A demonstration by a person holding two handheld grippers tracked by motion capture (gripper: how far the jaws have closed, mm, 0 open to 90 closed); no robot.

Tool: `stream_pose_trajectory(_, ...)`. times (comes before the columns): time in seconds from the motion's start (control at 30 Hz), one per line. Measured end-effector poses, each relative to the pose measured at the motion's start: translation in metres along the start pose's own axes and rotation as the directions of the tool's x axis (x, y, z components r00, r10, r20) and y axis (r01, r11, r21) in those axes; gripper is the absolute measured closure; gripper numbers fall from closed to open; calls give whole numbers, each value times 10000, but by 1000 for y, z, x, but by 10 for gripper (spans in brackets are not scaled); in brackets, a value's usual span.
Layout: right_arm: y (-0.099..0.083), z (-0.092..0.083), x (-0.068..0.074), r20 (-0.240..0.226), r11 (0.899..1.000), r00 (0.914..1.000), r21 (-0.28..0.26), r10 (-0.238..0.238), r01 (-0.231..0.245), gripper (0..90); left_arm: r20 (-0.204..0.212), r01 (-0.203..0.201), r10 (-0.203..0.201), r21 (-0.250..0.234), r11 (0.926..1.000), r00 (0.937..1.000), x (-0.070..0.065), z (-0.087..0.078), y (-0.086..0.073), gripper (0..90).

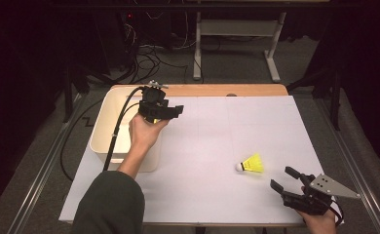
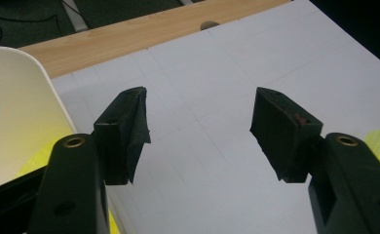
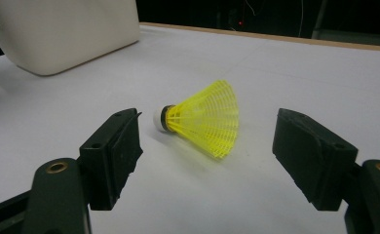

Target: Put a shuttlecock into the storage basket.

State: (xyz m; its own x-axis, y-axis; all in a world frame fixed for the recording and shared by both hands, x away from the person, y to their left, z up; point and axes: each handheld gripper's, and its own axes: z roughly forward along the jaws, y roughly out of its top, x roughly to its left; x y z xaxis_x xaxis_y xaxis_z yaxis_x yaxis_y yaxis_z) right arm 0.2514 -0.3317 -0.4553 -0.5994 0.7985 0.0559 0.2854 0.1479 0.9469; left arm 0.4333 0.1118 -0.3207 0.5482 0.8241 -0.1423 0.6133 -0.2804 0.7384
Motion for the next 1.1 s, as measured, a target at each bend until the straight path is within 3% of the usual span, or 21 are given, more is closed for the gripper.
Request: stream_pose_trajectory(1.1, 0, 0, 0, -56, 10000, 10000, -32, -7, 7, 263, 443, -520, 519, 5, 9986, 9977, -34, 15, -3, 387)
